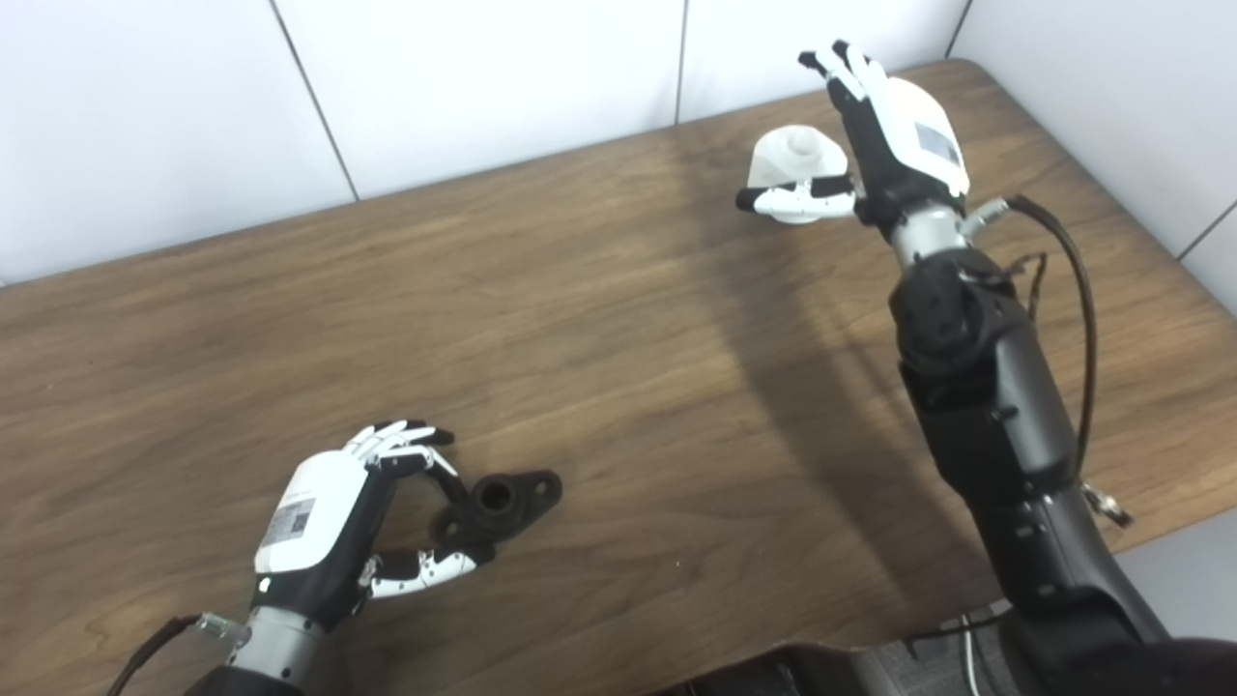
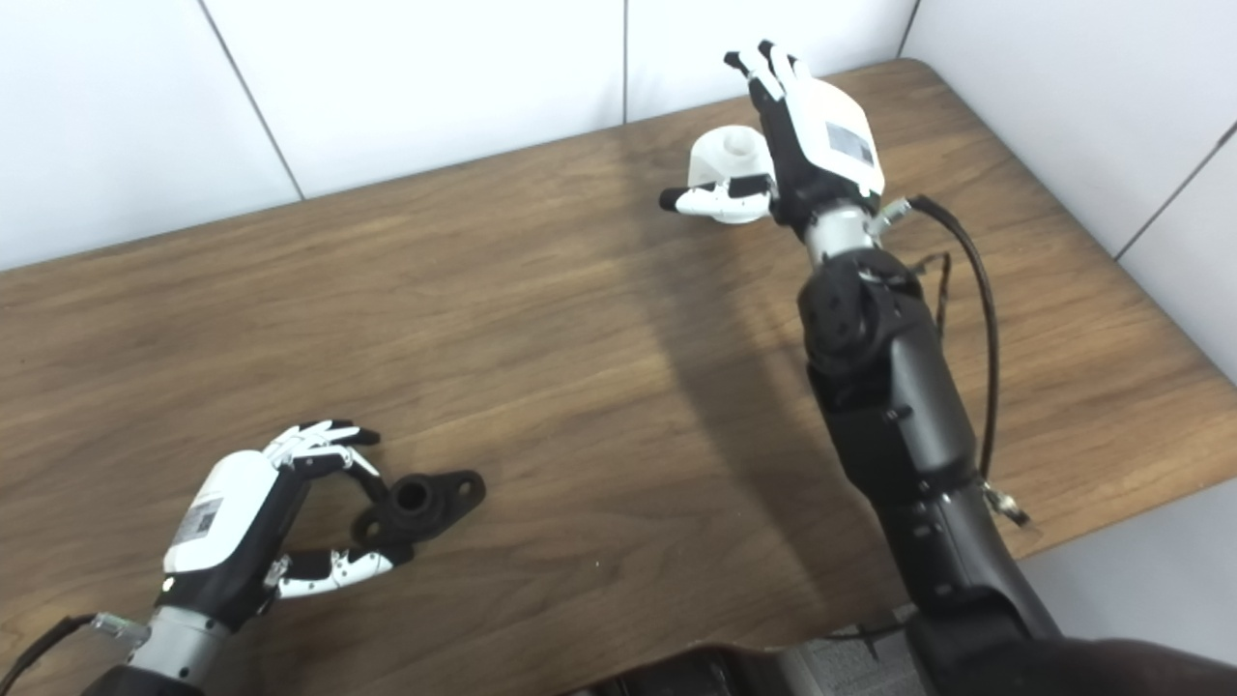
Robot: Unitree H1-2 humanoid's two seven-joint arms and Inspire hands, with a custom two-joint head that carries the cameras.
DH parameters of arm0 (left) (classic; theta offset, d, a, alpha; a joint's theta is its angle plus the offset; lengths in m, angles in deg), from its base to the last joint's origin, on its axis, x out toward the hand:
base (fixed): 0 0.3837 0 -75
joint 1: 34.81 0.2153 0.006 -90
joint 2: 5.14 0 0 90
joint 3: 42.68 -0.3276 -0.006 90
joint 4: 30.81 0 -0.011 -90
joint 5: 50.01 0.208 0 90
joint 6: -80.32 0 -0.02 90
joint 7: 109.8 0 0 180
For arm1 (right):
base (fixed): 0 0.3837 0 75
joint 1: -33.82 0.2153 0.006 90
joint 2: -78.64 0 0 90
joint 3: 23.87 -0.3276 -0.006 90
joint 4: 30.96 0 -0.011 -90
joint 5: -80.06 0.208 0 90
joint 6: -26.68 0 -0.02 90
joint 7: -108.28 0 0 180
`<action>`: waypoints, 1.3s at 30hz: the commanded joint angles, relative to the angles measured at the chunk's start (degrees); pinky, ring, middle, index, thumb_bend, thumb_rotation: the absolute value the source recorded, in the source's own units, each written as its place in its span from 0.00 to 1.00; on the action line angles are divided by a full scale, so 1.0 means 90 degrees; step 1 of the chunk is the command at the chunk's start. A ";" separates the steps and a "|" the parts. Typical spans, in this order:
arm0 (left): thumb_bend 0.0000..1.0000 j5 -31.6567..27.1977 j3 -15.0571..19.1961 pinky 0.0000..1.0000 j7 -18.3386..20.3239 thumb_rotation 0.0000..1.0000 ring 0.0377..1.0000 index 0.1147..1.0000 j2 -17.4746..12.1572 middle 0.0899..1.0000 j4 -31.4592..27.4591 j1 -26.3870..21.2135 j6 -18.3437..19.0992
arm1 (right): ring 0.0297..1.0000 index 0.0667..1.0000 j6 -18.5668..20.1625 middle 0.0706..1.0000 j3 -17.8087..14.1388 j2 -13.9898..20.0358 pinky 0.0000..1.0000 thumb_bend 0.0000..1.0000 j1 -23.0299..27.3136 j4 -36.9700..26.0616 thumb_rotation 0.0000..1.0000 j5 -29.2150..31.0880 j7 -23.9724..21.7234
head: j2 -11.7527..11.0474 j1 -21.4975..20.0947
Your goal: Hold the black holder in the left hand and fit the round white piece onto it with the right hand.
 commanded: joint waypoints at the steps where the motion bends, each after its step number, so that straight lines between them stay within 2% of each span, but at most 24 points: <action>1: 0.52 -0.0007 0.0036 0.90 -0.0071 0.05 0.87 0.42 -0.0079 0.77 0.0035 -0.0064 -0.0062 | 1.00 0.89 0.0002 1.00 -0.0171 0.0036 0.96 0.79 0.0427 0.0061 0.40 -0.0374 -0.0128 | -0.0014 -0.0034; 5: 0.52 -0.0017 0.0024 0.90 0.0013 0.05 0.87 0.42 -0.0089 0.78 0.0016 -0.0067 -0.0024 | 1.00 0.87 0.0002 1.00 -0.0382 -0.0047 0.94 0.82 0.0830 0.0468 0.38 -0.0744 -0.0338 | -0.0074 -0.0022; 9: 0.52 0.0037 0.0006 0.90 -0.0002 0.05 0.87 0.42 -0.0074 0.78 0.0010 -0.0038 -0.0023 | 1.00 0.85 0.0003 1.00 -0.0487 -0.0076 0.94 0.84 0.1095 0.0833 0.37 -0.0989 -0.0315 | -0.0188 0.0041; 16: 0.52 0.0123 -0.0043 0.90 -0.0012 0.05 0.87 0.42 -0.0037 0.78 -0.0002 0.0070 0.0016 | 1.00 0.82 0.0003 1.00 -0.0755 -0.0252 0.94 0.87 0.1224 0.1068 0.34 -0.1271 -0.0518 | -0.0607 0.0218; 20: 0.52 0.0054 -0.0057 0.90 -0.0040 0.05 0.88 0.42 -0.0044 0.78 0.0033 0.0111 -0.0042 | 1.00 0.81 0.0003 1.00 -0.0756 -0.0268 0.93 0.89 0.1216 0.1093 0.35 -0.1372 -0.0610 | -0.0802 0.0243; 26: 0.52 0.0023 -0.0074 0.90 -0.0070 0.05 0.88 0.42 -0.0047 0.78 0.0088 0.0114 -0.0043 | 1.00 0.81 0.0003 1.00 -0.0731 -0.0319 0.93 0.89 0.1194 0.1040 0.40 -0.1676 -0.0803 | -0.0855 0.0246; 39: 0.52 0.0122 -0.0133 0.90 -0.0162 0.05 0.87 0.42 -0.0059 0.78 0.0230 0.0068 -0.0030 | 1.00 0.82 0.0003 1.00 -0.0929 -0.0562 0.94 0.88 0.1197 0.1063 0.40 -0.2290 -0.1159 | -0.0991 0.0203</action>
